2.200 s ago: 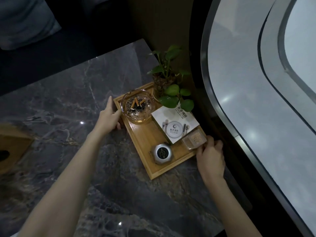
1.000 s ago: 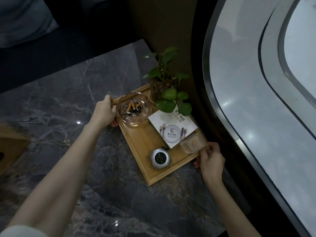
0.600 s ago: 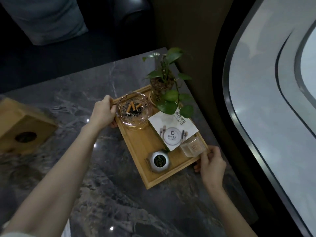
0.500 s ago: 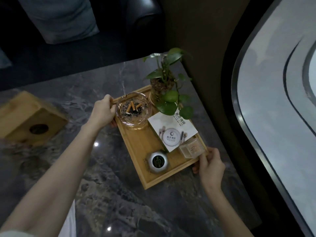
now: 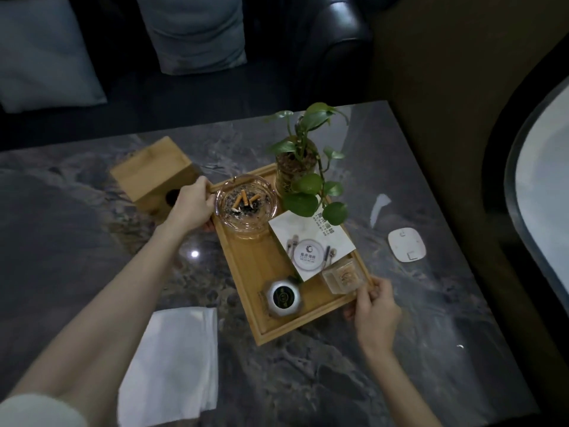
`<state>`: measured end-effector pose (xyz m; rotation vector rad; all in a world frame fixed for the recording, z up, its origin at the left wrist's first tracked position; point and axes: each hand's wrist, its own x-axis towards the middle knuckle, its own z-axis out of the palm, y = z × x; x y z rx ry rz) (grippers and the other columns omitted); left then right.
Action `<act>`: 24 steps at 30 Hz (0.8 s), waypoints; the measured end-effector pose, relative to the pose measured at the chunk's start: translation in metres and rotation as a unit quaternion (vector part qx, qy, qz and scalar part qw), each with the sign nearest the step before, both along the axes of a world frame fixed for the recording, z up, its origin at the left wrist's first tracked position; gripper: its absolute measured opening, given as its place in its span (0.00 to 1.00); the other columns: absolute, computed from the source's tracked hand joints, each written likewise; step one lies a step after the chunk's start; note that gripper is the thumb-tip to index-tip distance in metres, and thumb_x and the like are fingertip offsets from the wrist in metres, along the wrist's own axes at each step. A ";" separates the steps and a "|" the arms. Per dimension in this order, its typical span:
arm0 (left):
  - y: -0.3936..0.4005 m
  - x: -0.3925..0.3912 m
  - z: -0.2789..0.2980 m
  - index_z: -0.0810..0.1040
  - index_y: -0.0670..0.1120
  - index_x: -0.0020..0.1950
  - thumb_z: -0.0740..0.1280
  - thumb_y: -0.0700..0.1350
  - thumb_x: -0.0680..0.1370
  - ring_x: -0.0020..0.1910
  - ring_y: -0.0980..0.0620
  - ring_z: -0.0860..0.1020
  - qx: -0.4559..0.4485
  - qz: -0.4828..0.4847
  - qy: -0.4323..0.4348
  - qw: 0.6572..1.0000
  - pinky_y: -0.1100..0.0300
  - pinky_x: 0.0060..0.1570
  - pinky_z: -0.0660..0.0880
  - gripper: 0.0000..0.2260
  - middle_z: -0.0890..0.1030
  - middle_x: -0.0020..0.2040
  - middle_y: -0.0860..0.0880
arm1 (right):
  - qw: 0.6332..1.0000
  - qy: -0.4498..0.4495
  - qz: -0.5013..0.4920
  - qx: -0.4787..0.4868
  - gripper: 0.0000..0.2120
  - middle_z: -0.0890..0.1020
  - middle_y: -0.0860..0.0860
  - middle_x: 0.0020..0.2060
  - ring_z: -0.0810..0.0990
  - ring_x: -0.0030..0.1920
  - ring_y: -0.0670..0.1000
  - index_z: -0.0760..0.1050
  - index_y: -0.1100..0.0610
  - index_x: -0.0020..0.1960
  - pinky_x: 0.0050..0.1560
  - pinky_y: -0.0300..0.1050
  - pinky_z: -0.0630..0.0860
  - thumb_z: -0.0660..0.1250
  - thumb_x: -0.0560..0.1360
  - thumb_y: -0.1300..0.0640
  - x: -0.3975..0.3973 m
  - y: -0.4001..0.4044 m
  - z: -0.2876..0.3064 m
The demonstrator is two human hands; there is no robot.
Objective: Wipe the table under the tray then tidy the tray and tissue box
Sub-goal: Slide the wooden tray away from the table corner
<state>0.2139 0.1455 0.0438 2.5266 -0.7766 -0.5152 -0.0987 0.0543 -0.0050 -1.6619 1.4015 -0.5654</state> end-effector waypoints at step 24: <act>0.018 0.033 -0.064 0.69 0.38 0.47 0.58 0.42 0.78 0.38 0.39 0.77 0.019 -0.084 0.039 0.996 0.43 0.38 0.76 0.07 0.78 0.42 0.36 | 0.986 0.092 -0.132 0.038 0.01 0.83 0.55 0.34 0.82 0.31 0.58 0.69 0.51 0.46 0.35 0.62 0.80 0.60 0.77 0.55 0.018 0.083 -0.045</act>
